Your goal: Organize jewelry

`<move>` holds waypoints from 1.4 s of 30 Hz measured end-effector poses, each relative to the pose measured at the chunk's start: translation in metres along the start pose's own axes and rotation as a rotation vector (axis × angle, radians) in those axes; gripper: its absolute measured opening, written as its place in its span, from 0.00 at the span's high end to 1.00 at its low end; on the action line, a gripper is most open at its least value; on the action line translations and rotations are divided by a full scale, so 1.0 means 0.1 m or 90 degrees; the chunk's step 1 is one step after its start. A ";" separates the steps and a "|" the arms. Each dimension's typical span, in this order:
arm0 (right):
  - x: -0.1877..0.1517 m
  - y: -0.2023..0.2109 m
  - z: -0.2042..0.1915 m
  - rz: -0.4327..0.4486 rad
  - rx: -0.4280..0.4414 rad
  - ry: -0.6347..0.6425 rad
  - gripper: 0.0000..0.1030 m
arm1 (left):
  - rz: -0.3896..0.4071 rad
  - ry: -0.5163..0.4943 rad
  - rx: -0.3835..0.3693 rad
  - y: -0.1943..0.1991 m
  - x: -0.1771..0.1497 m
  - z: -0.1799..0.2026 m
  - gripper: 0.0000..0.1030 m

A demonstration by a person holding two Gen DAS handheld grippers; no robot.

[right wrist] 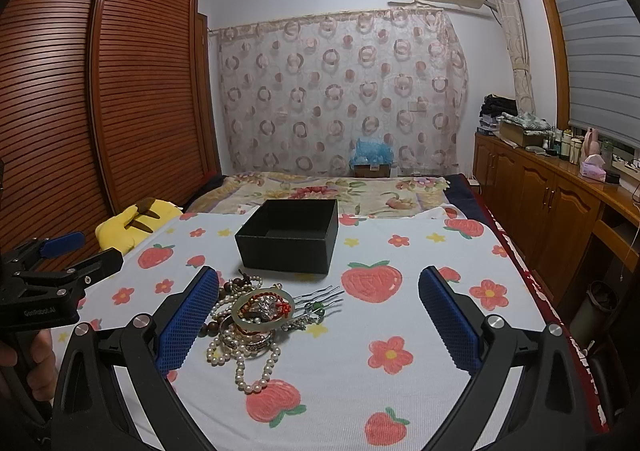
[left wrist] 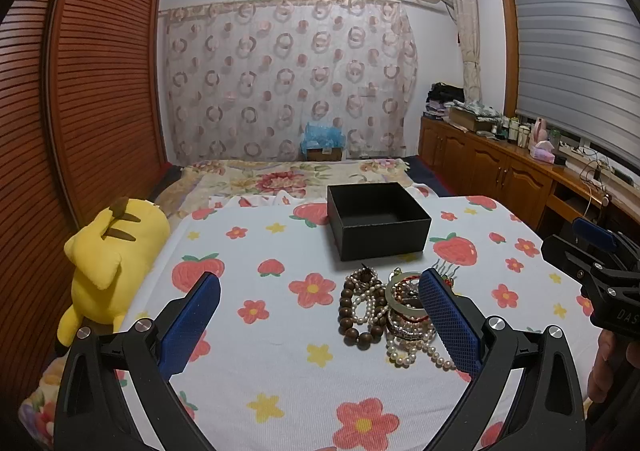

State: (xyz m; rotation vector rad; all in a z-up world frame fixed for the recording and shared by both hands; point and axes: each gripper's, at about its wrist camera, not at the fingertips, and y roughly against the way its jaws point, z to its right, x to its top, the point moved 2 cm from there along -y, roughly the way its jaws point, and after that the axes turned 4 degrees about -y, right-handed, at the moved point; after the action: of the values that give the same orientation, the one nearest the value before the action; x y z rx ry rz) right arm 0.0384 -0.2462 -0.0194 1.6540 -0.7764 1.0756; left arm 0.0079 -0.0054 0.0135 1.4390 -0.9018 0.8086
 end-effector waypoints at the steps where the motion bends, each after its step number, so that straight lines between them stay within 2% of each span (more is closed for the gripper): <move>1: 0.00 0.00 0.00 0.000 0.000 0.000 0.02 | 0.000 0.000 0.000 0.01 0.02 0.00 0.07; 6: 0.00 0.00 0.00 0.001 0.000 0.000 0.02 | 0.002 0.000 0.001 -0.04 -0.07 0.00 0.07; 42: 0.00 0.02 0.00 0.004 0.001 -0.001 0.02 | 0.003 -0.001 0.000 0.05 -0.01 0.03 0.07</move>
State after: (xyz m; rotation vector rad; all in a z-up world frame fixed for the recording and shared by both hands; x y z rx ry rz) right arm 0.0369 -0.2466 -0.0187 1.6550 -0.7814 1.0799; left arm 0.0035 -0.0086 0.0150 1.4378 -0.9065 0.8115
